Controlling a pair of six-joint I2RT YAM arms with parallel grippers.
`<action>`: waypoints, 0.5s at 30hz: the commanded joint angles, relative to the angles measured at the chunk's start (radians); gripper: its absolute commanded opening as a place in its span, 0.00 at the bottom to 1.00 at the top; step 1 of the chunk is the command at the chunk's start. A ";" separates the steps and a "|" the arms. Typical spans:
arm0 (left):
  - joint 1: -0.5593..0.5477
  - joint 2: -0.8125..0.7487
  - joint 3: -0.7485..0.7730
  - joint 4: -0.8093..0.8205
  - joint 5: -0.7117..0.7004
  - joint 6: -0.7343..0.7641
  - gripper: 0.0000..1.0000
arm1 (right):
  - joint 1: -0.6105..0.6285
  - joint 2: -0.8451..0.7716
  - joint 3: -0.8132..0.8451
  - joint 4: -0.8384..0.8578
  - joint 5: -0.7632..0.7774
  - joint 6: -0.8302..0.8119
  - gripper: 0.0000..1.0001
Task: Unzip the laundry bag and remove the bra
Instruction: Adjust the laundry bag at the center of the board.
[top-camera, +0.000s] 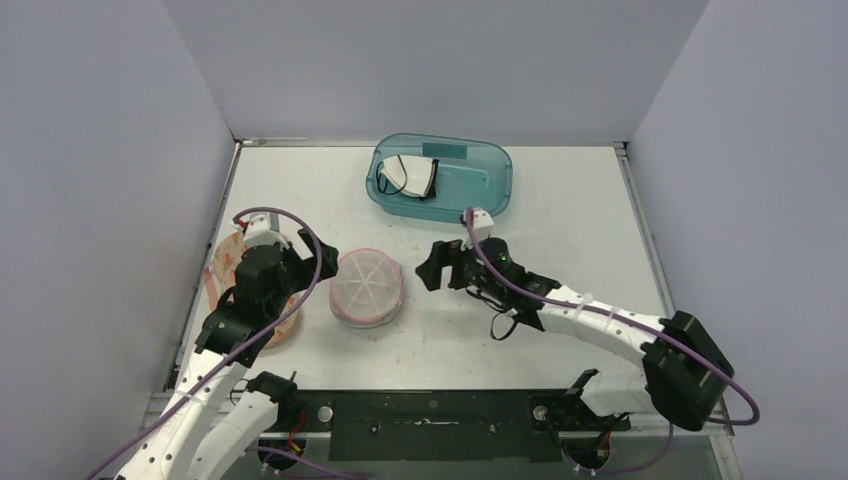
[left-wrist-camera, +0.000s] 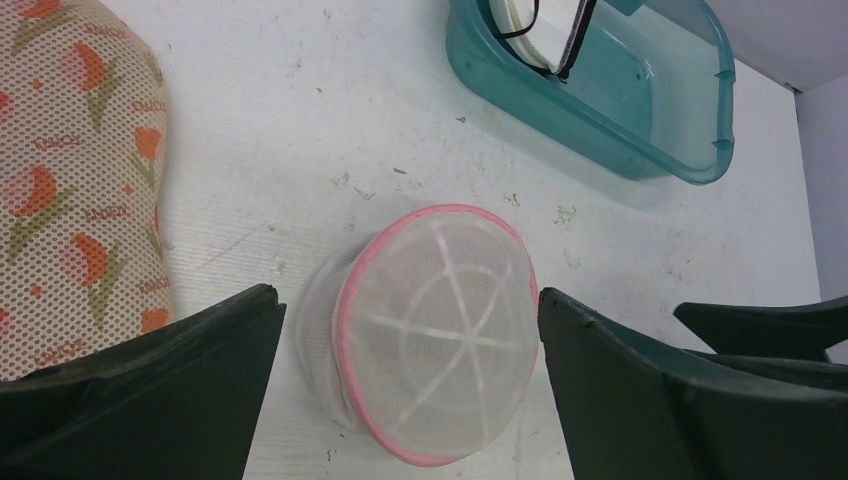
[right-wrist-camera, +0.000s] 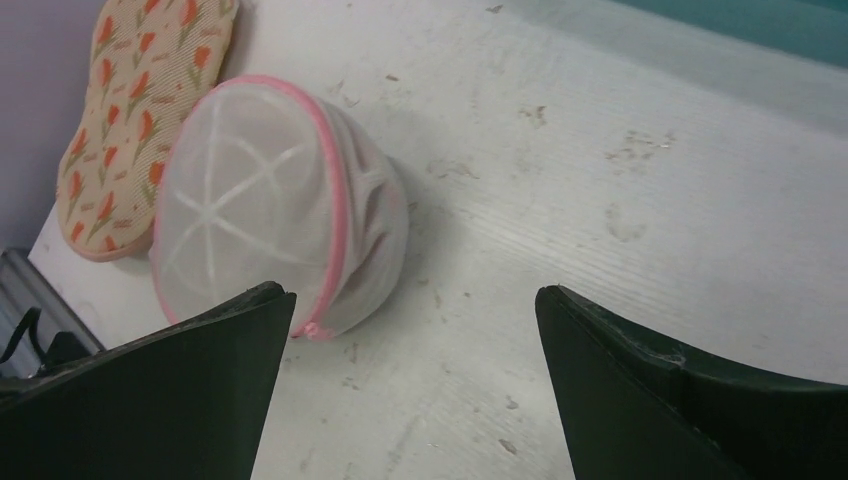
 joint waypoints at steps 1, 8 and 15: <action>0.003 -0.012 -0.014 0.044 0.022 -0.027 1.00 | 0.050 0.127 0.096 0.112 -0.067 0.042 0.94; 0.004 -0.088 -0.138 0.068 0.049 -0.155 0.95 | 0.077 0.288 0.136 0.243 -0.145 0.131 0.81; 0.004 -0.107 -0.253 0.118 0.110 -0.239 0.91 | 0.089 0.356 0.140 0.292 -0.167 0.162 0.72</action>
